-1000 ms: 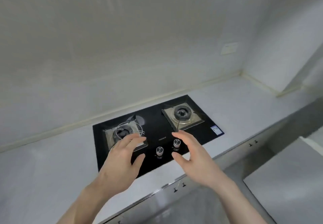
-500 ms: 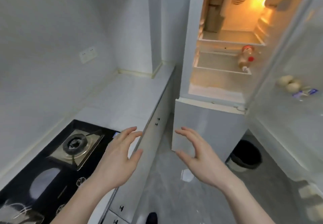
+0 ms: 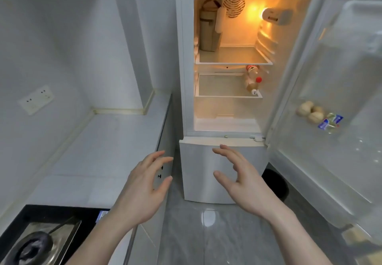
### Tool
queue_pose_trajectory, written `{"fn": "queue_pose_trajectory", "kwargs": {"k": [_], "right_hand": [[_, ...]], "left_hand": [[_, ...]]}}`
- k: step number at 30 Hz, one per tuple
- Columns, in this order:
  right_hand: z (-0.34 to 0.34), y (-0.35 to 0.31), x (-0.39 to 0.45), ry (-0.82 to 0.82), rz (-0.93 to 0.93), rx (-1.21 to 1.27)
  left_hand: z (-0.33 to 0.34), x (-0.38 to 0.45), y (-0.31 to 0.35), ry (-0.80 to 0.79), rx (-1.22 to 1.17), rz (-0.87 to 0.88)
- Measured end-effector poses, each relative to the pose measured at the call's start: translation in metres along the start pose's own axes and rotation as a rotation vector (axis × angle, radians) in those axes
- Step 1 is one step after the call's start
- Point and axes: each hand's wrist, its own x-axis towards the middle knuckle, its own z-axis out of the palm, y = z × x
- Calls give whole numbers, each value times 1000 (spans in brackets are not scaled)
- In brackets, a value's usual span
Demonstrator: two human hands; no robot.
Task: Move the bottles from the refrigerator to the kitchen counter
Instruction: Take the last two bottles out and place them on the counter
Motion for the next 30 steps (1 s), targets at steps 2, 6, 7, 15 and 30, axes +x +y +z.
{"fn": "queue_pose_trajectory", "kwargs": {"k": [2,6,7,15,30], "right_hand": [[-3,1,23,37,10,3],[-11,11,48,103,45,3],[-14,17,51,118,60,-4],[-62,70,82,274,164,-31],[-152,166,246,300,172,47]], "left_hand": [[-2,28,-10,-12,-13,19],[6,82,-20,-47,-25,77],[13,94,-20,-59,-21,94],[60,199,17,-187,-25,231],[175,398,73,-223,-9,247]]}}
